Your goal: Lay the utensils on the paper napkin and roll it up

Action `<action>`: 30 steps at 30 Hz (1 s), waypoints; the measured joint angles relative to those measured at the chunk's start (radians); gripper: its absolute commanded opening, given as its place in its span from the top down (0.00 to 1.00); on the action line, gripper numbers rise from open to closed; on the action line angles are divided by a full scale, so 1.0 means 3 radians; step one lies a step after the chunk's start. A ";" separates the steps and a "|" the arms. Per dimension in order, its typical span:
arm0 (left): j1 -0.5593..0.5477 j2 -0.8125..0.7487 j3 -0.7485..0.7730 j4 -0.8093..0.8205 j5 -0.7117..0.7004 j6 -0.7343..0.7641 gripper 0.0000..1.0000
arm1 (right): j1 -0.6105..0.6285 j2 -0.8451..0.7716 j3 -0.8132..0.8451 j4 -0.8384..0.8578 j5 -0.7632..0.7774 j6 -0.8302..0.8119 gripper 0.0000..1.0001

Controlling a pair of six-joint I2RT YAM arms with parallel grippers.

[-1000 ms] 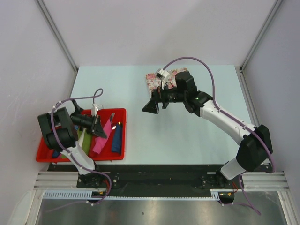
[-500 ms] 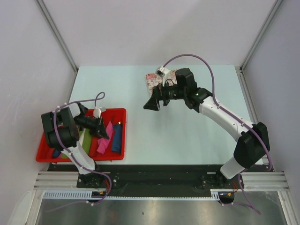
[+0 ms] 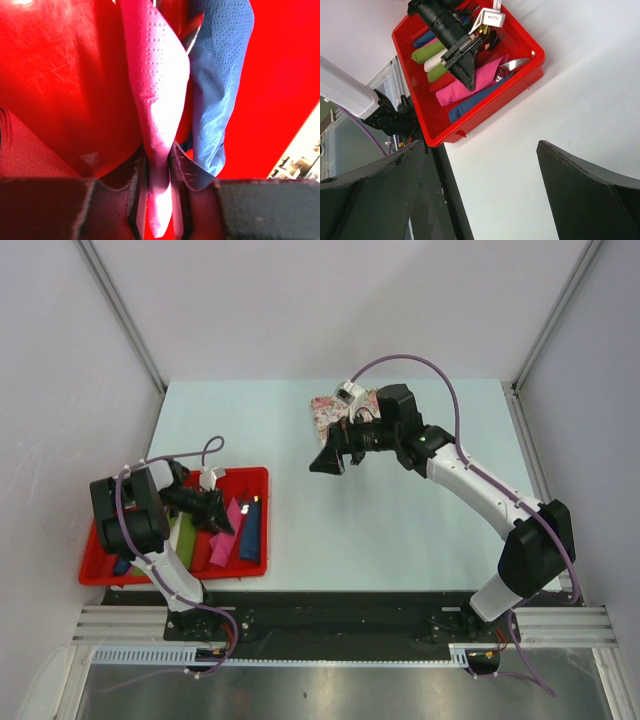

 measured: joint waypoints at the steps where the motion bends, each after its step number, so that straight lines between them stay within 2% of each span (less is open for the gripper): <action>1: 0.0000 0.0000 -0.0001 0.0009 -0.0001 -0.0006 0.80 | -0.0001 0.0000 0.0000 -0.0003 0.0000 0.0000 0.00; 2: 0.0000 0.0000 -0.0001 0.0014 0.0000 -0.0019 0.79 | -0.0006 0.0001 0.0000 -0.0006 -0.0001 0.0000 0.00; 5: 0.0000 0.0000 -0.0001 0.0027 0.0003 -0.0029 0.67 | -0.0009 0.0001 0.0000 -0.0020 -0.0001 0.0000 0.00; 10: 0.0000 -0.0024 -0.0003 0.0018 0.0017 -0.0092 0.53 | -0.0014 0.0001 0.0000 -0.0041 -0.0005 0.0001 0.00; 16: -0.0011 -0.0163 -0.0008 0.0051 -0.0106 -0.0247 0.50 | -0.0018 0.0004 0.0003 -0.0039 -0.0029 0.0001 0.00; 17: -0.0013 -0.0195 -0.0008 0.0071 -0.0137 -0.0253 0.46 | -0.0018 0.0006 0.0006 -0.0041 -0.0031 0.0001 0.00; 19: -0.0023 -0.0284 -0.0008 0.0123 -0.0217 -0.0256 0.45 | -0.0018 0.0020 0.0024 -0.0039 -0.0043 0.0001 0.00; 26: -0.0062 -0.0581 -0.0004 0.0139 -0.0470 -0.0210 0.51 | -0.0019 0.0046 0.0041 -0.0037 -0.0058 0.0003 0.00; 30: -0.0075 -0.0641 -0.0003 0.0083 -0.0532 -0.0036 0.43 | -0.0020 0.0047 0.0042 -0.0037 -0.0076 0.0001 0.00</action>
